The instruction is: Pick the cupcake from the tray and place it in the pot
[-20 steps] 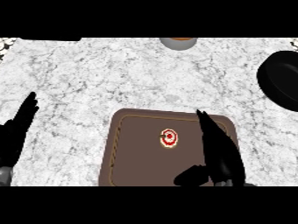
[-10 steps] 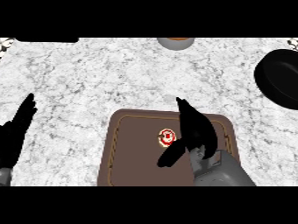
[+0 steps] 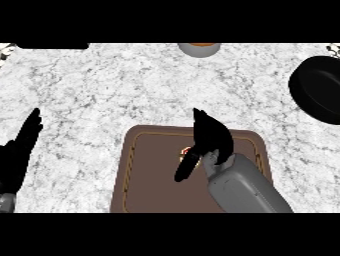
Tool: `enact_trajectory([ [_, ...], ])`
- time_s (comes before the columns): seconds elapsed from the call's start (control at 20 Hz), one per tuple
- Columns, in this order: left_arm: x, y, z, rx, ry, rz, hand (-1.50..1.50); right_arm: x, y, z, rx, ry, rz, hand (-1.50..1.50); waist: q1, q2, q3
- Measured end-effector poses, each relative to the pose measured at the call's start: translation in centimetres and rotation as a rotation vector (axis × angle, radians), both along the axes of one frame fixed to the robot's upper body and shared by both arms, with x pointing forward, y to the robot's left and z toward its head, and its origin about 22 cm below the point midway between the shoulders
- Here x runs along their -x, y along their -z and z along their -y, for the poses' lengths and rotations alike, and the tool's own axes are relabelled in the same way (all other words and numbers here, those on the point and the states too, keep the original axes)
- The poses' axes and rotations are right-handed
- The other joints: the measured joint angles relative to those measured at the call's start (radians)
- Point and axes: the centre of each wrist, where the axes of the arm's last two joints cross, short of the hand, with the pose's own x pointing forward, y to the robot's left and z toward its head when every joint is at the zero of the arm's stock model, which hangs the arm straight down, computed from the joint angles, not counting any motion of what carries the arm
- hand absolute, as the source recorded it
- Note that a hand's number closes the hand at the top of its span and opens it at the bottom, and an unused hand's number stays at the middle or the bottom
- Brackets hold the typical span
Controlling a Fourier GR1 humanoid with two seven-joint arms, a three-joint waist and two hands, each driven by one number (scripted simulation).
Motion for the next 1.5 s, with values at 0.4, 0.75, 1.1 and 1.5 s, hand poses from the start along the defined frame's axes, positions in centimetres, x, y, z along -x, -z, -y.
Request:
enact_trajectory([
  [0.4,-0.1,0.1,-0.2,0.008,-0.006,-0.003,0.0,-1.1,1.8,-0.5,0.042,-0.002,-0.062,-1.5,-0.005,-0.001,0.001],
  [0.75,-0.3,0.0,-0.7,0.005,-0.014,-0.003,0.0,-1.3,3.1,-0.3,0.057,0.004,-0.085,-1.5,-0.012,-0.001,0.001],
  [1.1,-0.5,-0.5,-1.0,0.009,-0.007,-0.006,0.0,-1.2,4.3,-1.0,0.067,-0.027,-0.113,1.5,-0.009,-0.002,0.0],
  [1.5,-0.1,0.1,-0.9,0.007,-0.016,-0.005,0.0,-1.7,4.6,-0.8,0.087,-0.041,-0.074,1.5,-0.011,-0.004,0.001],
])
